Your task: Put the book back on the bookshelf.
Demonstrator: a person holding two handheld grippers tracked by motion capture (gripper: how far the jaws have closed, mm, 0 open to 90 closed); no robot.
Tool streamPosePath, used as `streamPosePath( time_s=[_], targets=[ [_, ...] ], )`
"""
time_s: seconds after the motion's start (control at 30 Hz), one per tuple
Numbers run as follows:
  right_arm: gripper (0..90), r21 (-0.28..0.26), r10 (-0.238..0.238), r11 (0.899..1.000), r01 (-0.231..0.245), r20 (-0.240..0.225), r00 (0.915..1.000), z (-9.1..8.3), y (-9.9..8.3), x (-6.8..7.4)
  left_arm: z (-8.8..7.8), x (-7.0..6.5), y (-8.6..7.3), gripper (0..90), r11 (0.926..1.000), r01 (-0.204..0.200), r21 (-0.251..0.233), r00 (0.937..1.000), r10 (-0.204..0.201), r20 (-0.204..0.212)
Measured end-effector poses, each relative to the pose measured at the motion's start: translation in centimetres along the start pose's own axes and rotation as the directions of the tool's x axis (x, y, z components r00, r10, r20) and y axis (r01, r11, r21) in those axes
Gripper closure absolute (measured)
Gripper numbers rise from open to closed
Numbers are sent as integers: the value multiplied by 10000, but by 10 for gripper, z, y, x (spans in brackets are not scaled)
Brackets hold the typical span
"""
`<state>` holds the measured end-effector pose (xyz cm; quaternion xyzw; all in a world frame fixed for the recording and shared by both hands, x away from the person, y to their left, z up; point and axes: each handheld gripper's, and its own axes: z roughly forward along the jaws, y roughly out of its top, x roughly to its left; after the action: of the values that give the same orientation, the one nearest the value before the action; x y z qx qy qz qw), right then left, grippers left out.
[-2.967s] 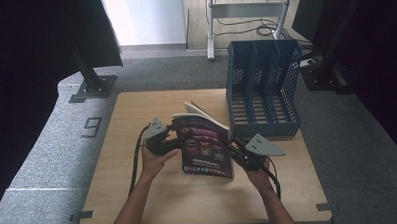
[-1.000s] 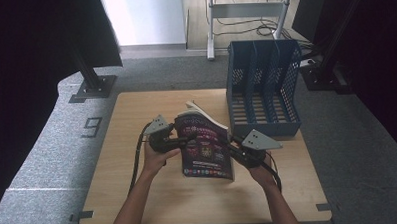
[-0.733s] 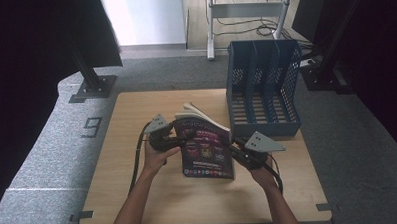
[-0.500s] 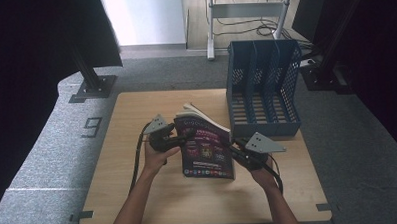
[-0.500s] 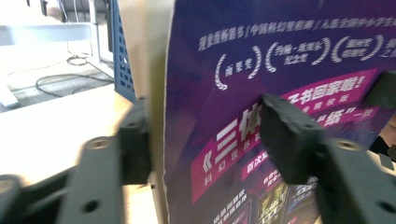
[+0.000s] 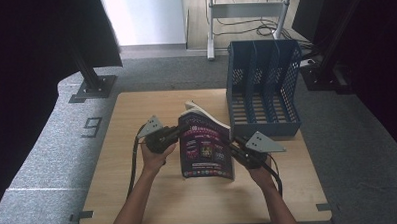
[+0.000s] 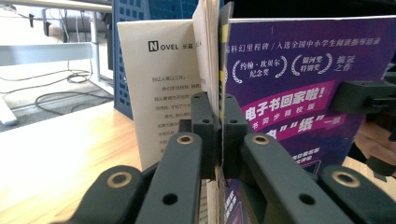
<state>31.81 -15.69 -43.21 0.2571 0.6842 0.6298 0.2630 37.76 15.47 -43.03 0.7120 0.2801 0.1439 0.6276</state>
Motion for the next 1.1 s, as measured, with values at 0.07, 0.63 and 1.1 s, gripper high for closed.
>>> streamPosePath(
  time_s=[0.07, 0.63, 1.1],
  targets=[
    [811, -129, 22, 9999, -22, -5, 10000, 2, 0, -1, -2, 1, 3, 887, 10000, -23, -62, 10000, 22, -62],
    [814, -447, -226, 9988, 213, -291, 9993, -2, -5, 1, -7, 1, 9, 580, 9995, -97, -297, 9994, 88, -324],
    [742, -22, 110, 9999, -111, -562, 9984, -3, -1, -4, 5, 5, 7, 460, 9996, -72, 290, 9999, 68, 142]
  ],
)
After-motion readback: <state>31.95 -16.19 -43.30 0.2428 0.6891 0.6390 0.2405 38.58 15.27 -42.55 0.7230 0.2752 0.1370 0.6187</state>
